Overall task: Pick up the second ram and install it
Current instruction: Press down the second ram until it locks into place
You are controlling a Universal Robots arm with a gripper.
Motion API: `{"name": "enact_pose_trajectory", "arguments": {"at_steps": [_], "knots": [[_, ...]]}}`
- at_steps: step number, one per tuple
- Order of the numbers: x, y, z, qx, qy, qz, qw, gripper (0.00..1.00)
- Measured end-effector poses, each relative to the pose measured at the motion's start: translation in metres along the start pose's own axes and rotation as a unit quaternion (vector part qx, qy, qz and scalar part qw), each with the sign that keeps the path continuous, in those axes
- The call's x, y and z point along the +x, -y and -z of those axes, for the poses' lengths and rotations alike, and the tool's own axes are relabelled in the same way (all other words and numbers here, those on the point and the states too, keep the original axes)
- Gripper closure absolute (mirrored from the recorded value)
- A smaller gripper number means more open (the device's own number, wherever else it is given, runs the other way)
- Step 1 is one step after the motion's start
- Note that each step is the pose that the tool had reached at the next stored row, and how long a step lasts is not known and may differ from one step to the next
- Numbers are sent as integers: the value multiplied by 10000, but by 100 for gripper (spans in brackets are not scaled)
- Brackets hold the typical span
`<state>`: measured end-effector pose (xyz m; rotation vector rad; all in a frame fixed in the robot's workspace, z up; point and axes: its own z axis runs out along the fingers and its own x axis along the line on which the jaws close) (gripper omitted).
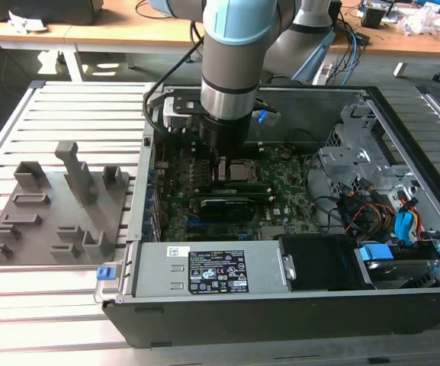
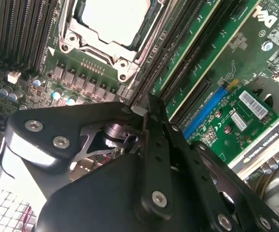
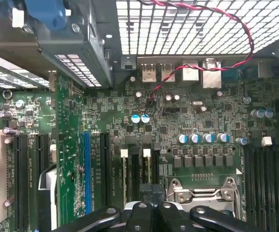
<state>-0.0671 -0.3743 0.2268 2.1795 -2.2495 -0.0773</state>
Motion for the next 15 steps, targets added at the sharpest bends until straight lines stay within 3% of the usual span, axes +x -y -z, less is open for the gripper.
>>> {"name": "enact_pose_trajectory", "arguments": {"at_steps": [1,2,3,4,6,8,9,13,15], "knots": [[-1,3,2,1,4,-1,10000,89],[-6,14,56,10,15,2,10000,89],[-4,26,100,2,3,0,10000,89],[-7,70,104,2,5,0,10000,89],[-13,257,113,-24,1,-1,10000,89],[-17,360,117,-30,-2,-1,10000,89],[-17,371,135,-31,-7,0,10000,89],[-28,357,508,-29,-13,-1,10000,89],[-33,350,658,-28,-14,-1,10000,89]]}}
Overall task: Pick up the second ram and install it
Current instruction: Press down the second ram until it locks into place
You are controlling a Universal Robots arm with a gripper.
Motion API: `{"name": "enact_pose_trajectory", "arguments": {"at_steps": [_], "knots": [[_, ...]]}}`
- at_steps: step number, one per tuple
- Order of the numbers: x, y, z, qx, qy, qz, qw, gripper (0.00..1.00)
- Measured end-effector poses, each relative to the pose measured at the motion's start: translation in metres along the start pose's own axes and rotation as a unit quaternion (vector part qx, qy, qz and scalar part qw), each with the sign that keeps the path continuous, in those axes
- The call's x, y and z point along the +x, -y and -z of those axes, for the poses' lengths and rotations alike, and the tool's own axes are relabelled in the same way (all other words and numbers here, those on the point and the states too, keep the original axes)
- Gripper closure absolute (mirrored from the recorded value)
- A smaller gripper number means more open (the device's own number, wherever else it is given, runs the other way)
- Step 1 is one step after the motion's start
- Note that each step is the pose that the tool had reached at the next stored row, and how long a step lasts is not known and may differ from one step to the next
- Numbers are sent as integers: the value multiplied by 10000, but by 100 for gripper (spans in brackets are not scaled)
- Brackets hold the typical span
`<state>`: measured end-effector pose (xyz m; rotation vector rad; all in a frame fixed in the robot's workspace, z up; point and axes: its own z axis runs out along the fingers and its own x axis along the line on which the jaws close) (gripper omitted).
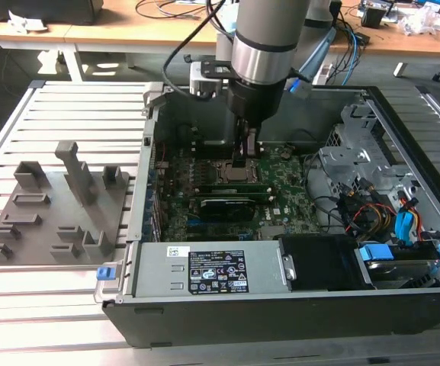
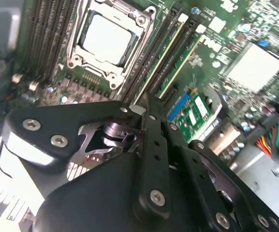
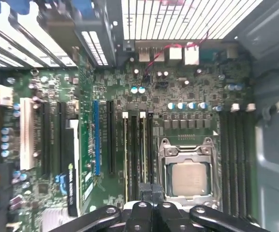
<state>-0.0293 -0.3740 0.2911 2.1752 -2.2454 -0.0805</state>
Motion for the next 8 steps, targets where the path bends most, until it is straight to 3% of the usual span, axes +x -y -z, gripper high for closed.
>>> {"name": "enact_pose_trajectory", "arguments": {"at_steps": [2,8], "knots": [[-2,-4,72,4,1,1,10000,89],[-2,-5,74,4,1,0,10000,89]]}}
